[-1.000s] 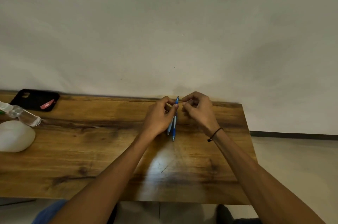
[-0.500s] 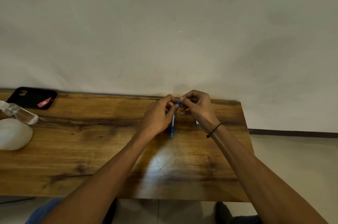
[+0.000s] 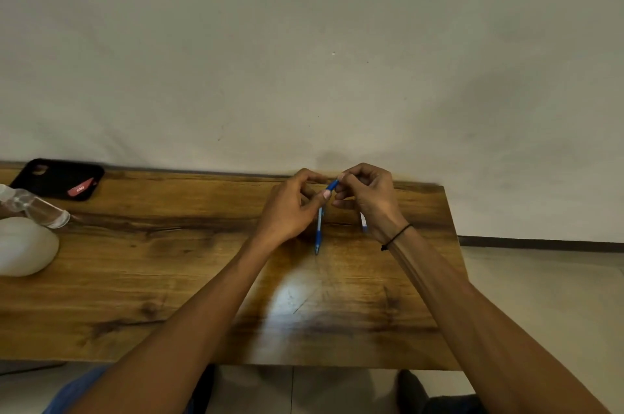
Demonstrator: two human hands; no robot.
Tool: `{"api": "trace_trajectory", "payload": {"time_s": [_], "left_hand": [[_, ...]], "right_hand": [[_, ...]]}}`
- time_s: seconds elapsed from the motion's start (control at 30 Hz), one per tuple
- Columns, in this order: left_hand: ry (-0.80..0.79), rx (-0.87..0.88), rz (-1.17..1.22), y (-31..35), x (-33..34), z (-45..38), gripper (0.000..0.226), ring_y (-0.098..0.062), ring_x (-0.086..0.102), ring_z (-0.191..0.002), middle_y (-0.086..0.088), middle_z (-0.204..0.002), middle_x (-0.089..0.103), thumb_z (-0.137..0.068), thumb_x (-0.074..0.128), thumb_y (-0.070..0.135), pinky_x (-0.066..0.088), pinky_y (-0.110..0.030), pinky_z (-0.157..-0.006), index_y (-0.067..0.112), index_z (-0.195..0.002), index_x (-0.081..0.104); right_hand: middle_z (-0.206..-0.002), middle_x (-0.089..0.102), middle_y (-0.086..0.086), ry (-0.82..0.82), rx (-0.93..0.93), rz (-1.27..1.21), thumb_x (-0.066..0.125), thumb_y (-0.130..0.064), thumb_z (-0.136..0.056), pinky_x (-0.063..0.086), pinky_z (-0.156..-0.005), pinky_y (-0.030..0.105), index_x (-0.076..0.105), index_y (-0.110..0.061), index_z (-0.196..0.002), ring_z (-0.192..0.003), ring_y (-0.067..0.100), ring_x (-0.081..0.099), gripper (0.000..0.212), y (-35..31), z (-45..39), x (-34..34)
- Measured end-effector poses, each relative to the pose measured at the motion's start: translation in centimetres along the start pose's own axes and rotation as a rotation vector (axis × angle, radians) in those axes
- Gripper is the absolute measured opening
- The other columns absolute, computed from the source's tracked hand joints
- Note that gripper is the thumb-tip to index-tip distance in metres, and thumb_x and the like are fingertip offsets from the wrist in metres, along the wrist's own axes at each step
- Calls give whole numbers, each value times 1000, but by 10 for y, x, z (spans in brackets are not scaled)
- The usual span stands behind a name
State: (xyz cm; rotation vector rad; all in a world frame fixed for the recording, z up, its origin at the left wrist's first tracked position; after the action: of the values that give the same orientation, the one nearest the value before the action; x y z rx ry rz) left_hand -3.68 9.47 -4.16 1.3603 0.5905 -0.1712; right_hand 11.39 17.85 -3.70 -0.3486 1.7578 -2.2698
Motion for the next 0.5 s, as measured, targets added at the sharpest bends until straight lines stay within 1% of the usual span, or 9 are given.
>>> {"api": "trace_trajectory", "payload": {"time_s": [0.03, 0.07, 0.1, 0.13, 0.17, 0.23, 0.37, 0.43, 0.5], "left_hand": [[8, -20, 21, -2, -4, -1, 26, -10, 75, -74, 6, -91, 76, -99, 70, 35, 66, -39, -71, 30, -125, 68], [23, -40, 36, -5, -9, -3, 21, -9, 74, -75, 7, -88, 76, -98, 72, 33, 65, -39, -72, 30, -118, 72], [41, -55, 46, -8, -13, -4, 12, -6, 73, -77, 11, -86, 77, -96, 74, 31, 63, -36, -72, 33, -108, 76], [60, -63, 48, -10, -17, -5, 9, -2, 72, -79, 15, -86, 77, -94, 77, 28, 59, -30, -71, 36, -99, 78], [74, -66, 49, -11, -19, -5, 11, 2, 71, -81, 18, -86, 76, -92, 79, 26, 55, -24, -71, 37, -94, 79], [98, -44, 60, -11, -18, -4, 11, 7, 70, -83, 19, -87, 77, -89, 82, 23, 52, -18, -72, 32, -95, 81], [198, 59, 126, -3, -19, -2, 15, 2, 73, -82, 16, -86, 79, -83, 88, 19, 57, -15, -73, 28, -92, 82], [267, 71, 219, -4, -22, -2, 22, -2, 76, -87, 12, -90, 81, -77, 92, 16, 60, -17, -77, 24, -95, 82], [331, 27, 410, -6, -24, -1, 30, -8, 78, -95, 5, -98, 82, -75, 94, 13, 62, -21, -82, 19, -102, 82]], "right_hand": [[-71, 68, 16, 18, 19, -20, 65, 1, -96, 61, -56, 33, 68, 10, -96, -61, 21, 69, 9, 0, -1, -2], [-71, 68, 16, 27, 34, -34, 66, 1, -96, 61, -55, 32, 68, 9, -95, -60, 21, 69, 8, 0, -1, -4], [-71, 68, 15, 27, 44, -38, 67, 1, -95, 61, -55, 32, 69, 7, -94, -60, 21, 68, 7, 1, -1, -5], [-71, 68, 15, 22, 51, -33, 68, 0, -95, 61, -54, 33, 69, 5, -92, -59, 20, 68, 6, 1, -1, -5], [-71, 68, 15, 17, 56, -24, 68, 0, -95, 61, -54, 32, 69, 5, -92, -58, 20, 67, 6, 2, 0, -5], [-69, 67, 15, 18, 55, -4, 68, -1, -95, 59, -52, 30, 70, 4, -91, -56, 19, 66, 7, 3, 0, -6], [-66, 64, 14, 33, 73, -27, 67, -1, -96, 57, -50, 28, 70, 2, -86, -54, 18, 63, 10, 3, -1, -10], [-66, 63, 13, 33, 104, -100, 66, -2, -96, 56, -51, 28, 69, 3, -88, -56, 18, 62, 10, 6, -1, -10], [-67, 62, 13, 21, 136, -201, 67, -4, -97, 57, -52, 29, 67, 5, -94, -58, 18, 61, 9, 8, 0, -7]]}}
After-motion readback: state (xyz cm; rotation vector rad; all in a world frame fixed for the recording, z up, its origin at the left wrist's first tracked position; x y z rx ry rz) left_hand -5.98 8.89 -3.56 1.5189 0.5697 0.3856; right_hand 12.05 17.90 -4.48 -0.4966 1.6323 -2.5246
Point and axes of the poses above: each hand's wrist, its own z-axis away from the middle knuckle, its own x-axis out of the palm, y = z × x, the point moved 4 cm from there along -z, towards the middle knuckle
